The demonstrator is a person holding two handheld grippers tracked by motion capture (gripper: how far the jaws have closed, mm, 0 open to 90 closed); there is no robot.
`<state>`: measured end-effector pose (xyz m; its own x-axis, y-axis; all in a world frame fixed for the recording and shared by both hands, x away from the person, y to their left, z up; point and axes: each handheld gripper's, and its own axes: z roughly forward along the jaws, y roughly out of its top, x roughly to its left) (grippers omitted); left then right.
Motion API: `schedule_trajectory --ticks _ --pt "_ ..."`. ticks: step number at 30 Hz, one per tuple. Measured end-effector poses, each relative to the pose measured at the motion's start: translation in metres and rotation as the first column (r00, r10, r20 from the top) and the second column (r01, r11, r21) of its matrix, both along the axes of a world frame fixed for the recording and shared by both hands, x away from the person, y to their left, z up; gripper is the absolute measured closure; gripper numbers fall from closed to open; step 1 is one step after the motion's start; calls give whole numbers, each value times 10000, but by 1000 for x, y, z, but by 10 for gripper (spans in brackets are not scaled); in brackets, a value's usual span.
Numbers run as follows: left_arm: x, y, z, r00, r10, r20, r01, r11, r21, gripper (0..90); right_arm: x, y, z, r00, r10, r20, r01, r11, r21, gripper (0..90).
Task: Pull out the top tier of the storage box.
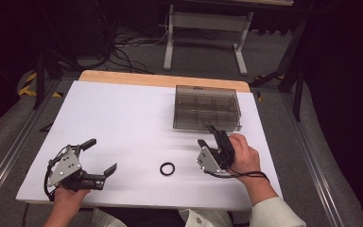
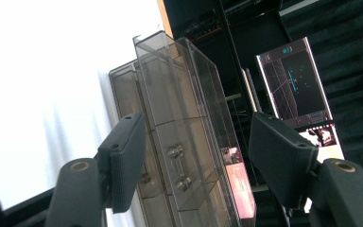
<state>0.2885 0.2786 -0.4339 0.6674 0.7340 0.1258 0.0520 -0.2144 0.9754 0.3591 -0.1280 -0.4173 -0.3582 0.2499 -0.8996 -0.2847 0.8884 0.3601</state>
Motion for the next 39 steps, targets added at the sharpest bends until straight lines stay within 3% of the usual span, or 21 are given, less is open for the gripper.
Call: schedule_trajectory --ticks 5,10,14,17,19,21,23,28,31,34,35,37,39 --pt "0 0 0 10000 5 5 -5 10000 14 6 0 -1 2 9999 63 -85 -62 10000 70 361" --pt "0 0 0 10000 9 -1 -9 10000 13 6 3 -3 5 9987 107 -491 -93 9996 283 360" --pt "0 0 0 10000 3 -5 -3 10000 8 6 2 -6 12 9948 367 -945 -266 9940 1059 347" --pt "0 0 0 10000 9 2 -9 10000 2 6 2 -10 21 9875 714 -1408 -446 9817 1849 340" --pt "0 0 0 10000 6 5 -6 10000 1 6 4 -14 27 9781 1020 -1815 -581 9709 2325 340" --pt "0 0 0 10000 -3 -8 3 10000 5 6 6 -18 31 9650 1217 -2322 -575 9625 2651 339" --pt "0 0 0 10000 0 1 0 10000 12 6 11 -24 37 9394 1550 -3059 -557 9491 3099 336" --pt "0 0 0 10000 -10 -20 10 10000 16 6 17 -34 46 9002 2121 -3804 -539 9209 3860 323" --pt "0 -1 0 10000 2 -9 -2 10000 16 6 21 -38 50 8841 2407 -4006 -531 9033 4257 323" --pt "0 -1 0 10000 -11 -44 12 10000 33 6 26 -42 54 8578 2716 -4363 -465 8865 4603 312" --pt "0 -1 0 10000 -14 -46 14 10000 30 6 28 -43 55 8424 2878 -4555 -418 8777 4773 311" --pt "0 -1 0 10000 -16 -48 16 10000 26 6 34 -48 58 8004 3320 -4991 -310 8544 5187 301" --pt "0 -1 0 10000 -10 -24 10 10000 5 6 40 -53 60 7757 3513 -5243 -106 8378 5458 295"
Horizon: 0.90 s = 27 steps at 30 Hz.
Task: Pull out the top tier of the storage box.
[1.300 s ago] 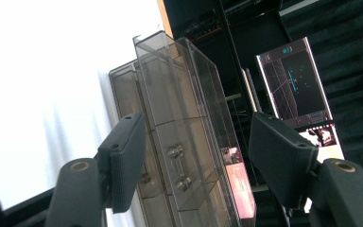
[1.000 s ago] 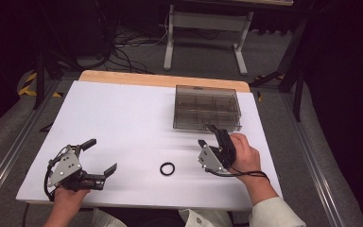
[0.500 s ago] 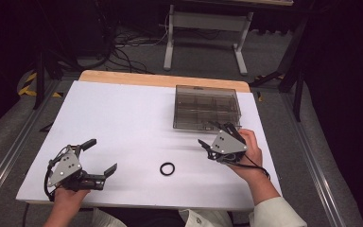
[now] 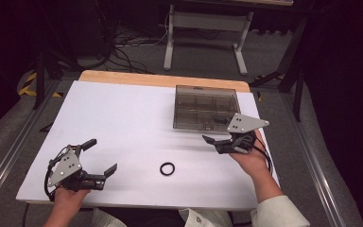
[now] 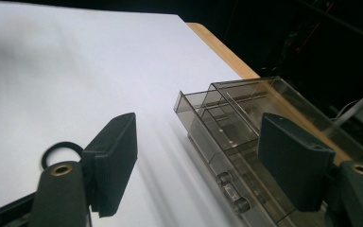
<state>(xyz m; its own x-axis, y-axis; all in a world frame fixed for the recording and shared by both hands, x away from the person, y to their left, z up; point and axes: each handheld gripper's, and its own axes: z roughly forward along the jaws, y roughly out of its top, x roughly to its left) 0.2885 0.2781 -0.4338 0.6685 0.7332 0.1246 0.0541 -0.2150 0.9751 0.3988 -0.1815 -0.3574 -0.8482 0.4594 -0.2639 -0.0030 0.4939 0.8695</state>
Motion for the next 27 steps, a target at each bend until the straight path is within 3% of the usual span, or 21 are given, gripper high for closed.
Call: schedule_trajectory --ticks 6,8,11,13,19,27 --pt "0 0 0 10000 -11 -36 11 10000 23 6 9 -7 4 9980 -121 -619 131 9998 170 253" --pt "0 0 0 10000 -9 -23 9 10000 29 6 13 -7 5 9948 -43 -1013 65 9997 216 248" --pt "0 0 0 10000 -23 -27 23 10000 51 6 23 -10 5 9779 325 -2065 -163 9967 798 248" --pt "0 0 0 10000 -21 -40 22 10000 29 6 30 -13 5 9678 372 -2488 -126 9949 1000 248" --pt "0 0 0 10000 -28 -35 28 10000 40 6 34 -8 4 9724 -35 -2334 58 9999 89 248" --pt "0 -1 0 10000 -26 -80 26 10000 -8 6 40 1 5 9772 -248 -2109 85 9969 -779 253"
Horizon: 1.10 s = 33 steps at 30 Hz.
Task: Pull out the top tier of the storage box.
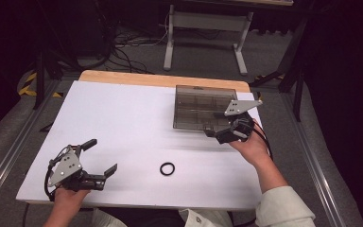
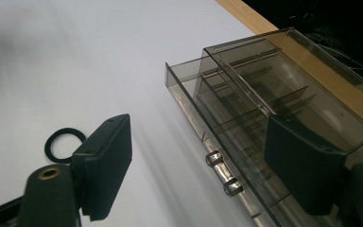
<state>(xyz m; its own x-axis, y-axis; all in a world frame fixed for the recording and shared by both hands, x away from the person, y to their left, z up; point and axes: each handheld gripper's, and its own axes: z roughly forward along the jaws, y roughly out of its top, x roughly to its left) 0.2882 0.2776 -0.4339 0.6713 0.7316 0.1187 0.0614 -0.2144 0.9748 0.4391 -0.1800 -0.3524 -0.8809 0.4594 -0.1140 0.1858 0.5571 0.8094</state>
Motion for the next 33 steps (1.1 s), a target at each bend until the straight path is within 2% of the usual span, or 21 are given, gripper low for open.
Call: schedule_trajectory --ticks 5,10,13,15,19,24,31,33 --pt "2 0 0 10000 -44 62 44 10000 18 6 8 2 -4 9999 -44 -136 39 9994 -331 276" --pt "2 -1 0 10000 -70 47 70 10000 42 6 14 5 -5 9999 -169 22 170 9932 -1153 297" --pt "2 -1 0 10000 -57 60 57 10000 21 6 17 8 -5 9999 -108 10 109 9892 -1462 309" --pt "2 0 0 10000 -43 52 43 10000 28 6 19 12 -5 9999 -99 64 110 9812 -1929 314" --pt "1 -1 0 10000 -47 20 47 10000 12 6 23 17 -5 9999 -41 93 63 9666 -2564 325" --pt "2 0 0 10000 -54 36 54 10000 9 6 26 22 -6 10000 51 35 -38 9538 -3004 332" --pt "2 0 0 10000 -38 54 38 10000 22 6 30 29 -10 9996 283 4 -261 9293 -3684 347" --pt "2 0 0 10000 -46 48 46 10000 25 6 31 31 -12 9994 350 -46 -342 9265 -3748 350"
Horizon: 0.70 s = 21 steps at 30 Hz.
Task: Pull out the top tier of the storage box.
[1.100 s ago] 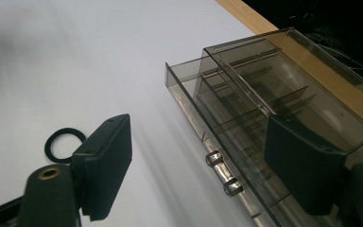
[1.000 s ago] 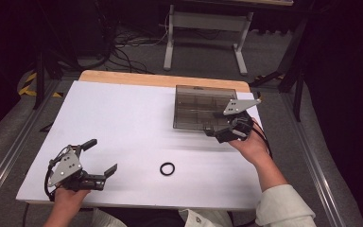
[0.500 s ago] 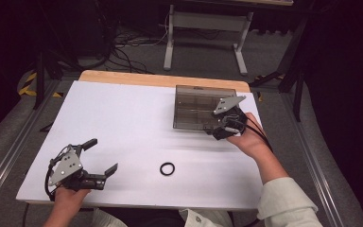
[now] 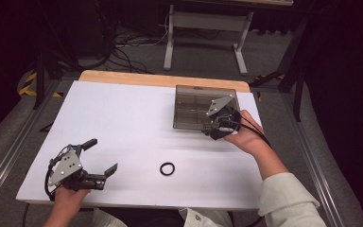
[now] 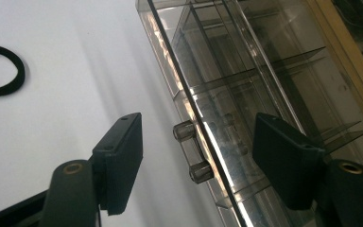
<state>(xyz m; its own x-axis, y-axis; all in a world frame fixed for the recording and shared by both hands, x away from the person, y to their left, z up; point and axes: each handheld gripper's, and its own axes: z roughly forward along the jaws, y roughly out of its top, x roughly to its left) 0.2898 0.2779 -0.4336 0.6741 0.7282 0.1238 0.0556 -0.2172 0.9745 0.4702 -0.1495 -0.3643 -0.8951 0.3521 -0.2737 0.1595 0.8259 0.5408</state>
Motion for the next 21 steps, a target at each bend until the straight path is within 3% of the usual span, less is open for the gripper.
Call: schedule_trajectory --ticks 11,21 --pt "0 1 0 10000 -8 15 8 10000 26 6 5 9 -6 9998 118 146 -104 9959 -903 398" --pt "0 1 0 10000 -16 11 16 10000 21 6 6 18 -12 9990 201 391 -138 9879 -1544 498"
